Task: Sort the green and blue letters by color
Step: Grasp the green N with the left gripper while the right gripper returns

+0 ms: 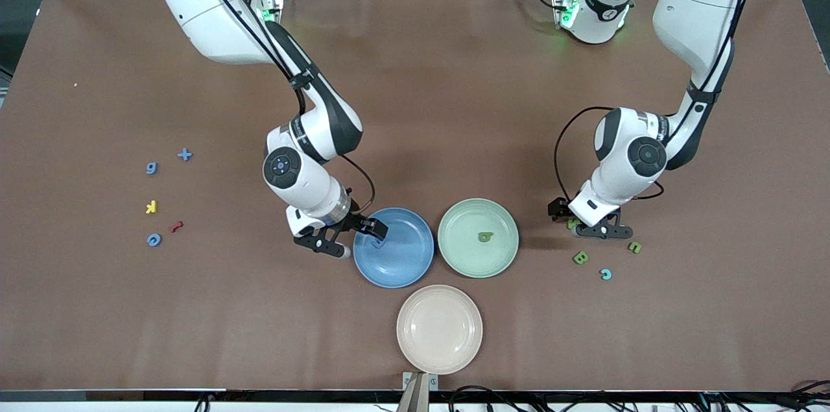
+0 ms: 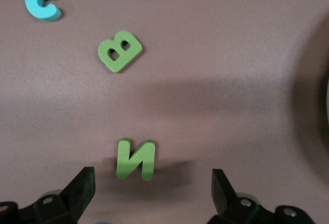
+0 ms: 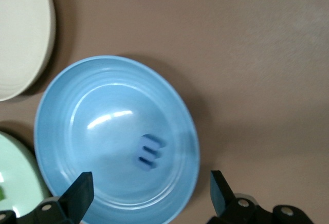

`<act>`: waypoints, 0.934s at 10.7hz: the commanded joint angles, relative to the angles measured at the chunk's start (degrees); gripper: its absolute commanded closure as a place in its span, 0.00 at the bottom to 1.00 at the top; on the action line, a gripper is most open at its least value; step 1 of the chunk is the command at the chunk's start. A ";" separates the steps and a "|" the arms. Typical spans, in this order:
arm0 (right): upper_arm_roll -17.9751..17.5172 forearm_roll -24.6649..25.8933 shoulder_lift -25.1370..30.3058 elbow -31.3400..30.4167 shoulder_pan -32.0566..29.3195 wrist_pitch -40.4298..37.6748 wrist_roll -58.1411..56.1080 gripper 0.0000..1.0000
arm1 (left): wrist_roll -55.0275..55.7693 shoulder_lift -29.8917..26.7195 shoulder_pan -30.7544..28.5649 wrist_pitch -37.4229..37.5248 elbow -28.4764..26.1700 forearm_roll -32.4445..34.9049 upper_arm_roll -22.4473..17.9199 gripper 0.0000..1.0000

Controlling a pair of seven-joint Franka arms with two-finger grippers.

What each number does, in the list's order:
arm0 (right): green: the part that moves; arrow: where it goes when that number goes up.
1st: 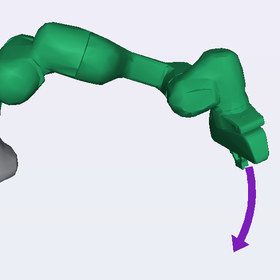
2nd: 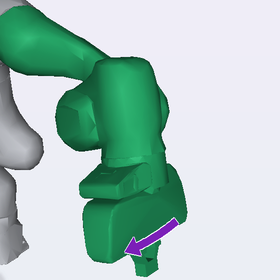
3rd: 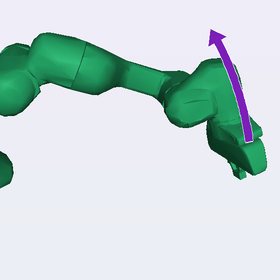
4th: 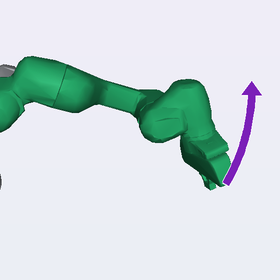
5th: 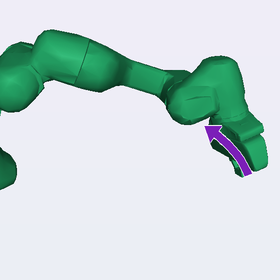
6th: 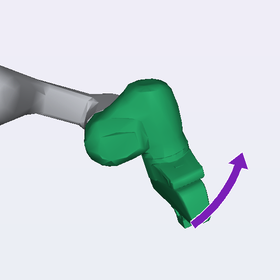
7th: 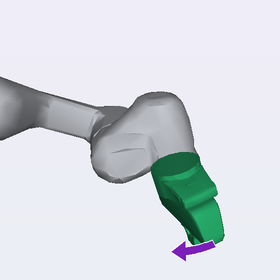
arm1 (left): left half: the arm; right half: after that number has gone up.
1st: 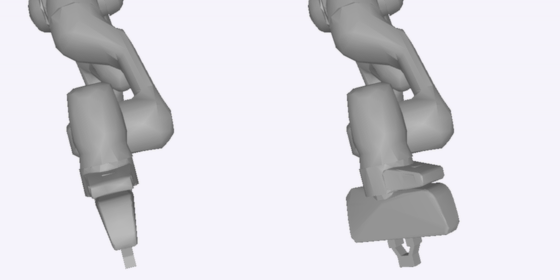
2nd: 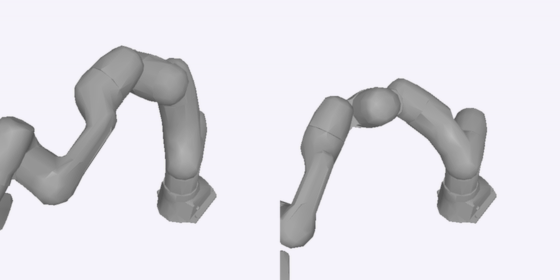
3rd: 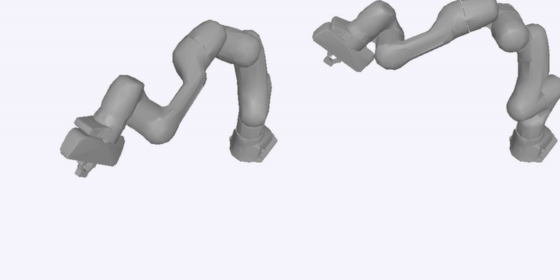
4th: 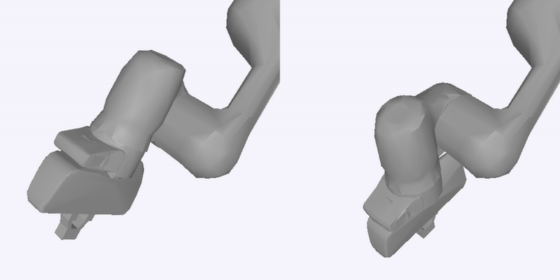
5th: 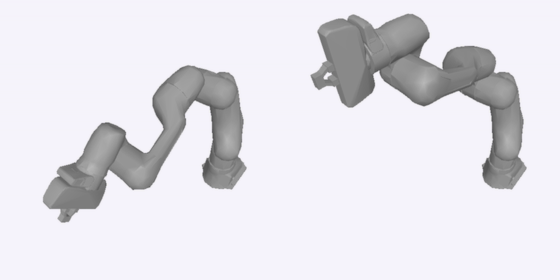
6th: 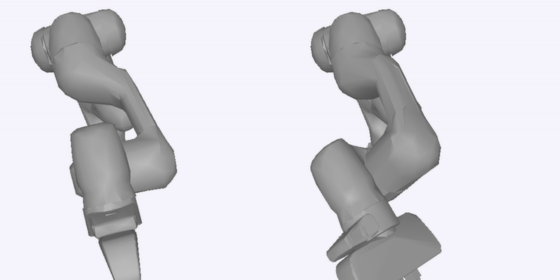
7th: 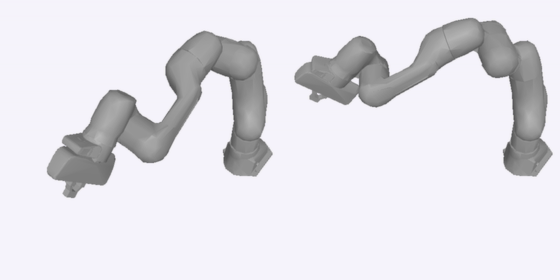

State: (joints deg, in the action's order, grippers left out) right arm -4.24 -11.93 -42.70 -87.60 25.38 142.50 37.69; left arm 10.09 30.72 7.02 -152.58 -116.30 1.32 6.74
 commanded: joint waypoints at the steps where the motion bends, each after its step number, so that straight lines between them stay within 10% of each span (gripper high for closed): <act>1: 0.02 0.94 2.95 -5.53 -2.26 -1.26 -8.22 0.00 | -3.14 -2.25 -2.09 -1.76 -3.67 1.41 0.91 0.00; 10: 0.72 1.12 14.83 -22.96 -20.88 -6.43 -52.49 0.00 | -6.23 0.39 -2.28 -3.96 -2.70 6.24 0.38 0.00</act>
State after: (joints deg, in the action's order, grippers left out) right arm -2.62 -11.47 -30.70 -107.92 10.49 139.44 -3.32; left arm 4.52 30.75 5.28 -155.47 -119.25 5.75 6.75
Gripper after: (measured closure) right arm 0.000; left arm 0.000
